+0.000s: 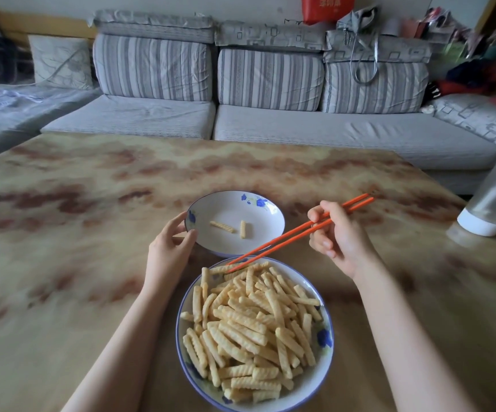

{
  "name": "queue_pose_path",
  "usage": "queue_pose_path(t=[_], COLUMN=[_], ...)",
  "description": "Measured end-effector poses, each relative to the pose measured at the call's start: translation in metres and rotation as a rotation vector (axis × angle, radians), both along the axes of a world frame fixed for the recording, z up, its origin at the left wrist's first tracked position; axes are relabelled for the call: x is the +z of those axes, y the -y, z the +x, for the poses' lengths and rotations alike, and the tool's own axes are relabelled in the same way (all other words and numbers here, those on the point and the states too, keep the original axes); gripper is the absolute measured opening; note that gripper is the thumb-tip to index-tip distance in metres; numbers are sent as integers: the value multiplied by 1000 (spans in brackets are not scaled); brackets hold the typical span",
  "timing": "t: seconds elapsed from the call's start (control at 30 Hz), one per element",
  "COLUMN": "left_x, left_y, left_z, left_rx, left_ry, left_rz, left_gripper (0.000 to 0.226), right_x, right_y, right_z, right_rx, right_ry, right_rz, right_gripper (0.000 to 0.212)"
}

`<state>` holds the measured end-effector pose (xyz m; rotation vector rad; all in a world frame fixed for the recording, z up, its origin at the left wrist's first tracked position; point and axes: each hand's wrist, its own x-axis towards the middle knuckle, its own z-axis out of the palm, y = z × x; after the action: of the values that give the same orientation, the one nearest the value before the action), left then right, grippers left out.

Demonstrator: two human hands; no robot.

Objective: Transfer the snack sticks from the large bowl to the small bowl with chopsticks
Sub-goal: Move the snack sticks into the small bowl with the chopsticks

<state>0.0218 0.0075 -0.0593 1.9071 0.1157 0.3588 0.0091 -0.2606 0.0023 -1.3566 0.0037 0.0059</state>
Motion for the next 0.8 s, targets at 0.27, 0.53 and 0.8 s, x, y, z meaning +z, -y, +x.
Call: queue_pose_path(t=[0.27, 0.53, 0.8], left_x=[1, 0, 1], left_y=[0, 1, 0], left_z=[-1, 1, 1], left_rx=[13, 15, 25], left_ry=[1, 12, 9], left_rz=[-14, -9, 7], left_gripper=[39, 39, 39], right_x=[-10, -6, -13], right_y=[9, 15, 4], right_z=[0, 0, -1], right_rx=[-22, -206, -336], right_ry=[-9, 36, 90], right_rz=[88, 293, 57], right_gripper=[39, 38, 39])
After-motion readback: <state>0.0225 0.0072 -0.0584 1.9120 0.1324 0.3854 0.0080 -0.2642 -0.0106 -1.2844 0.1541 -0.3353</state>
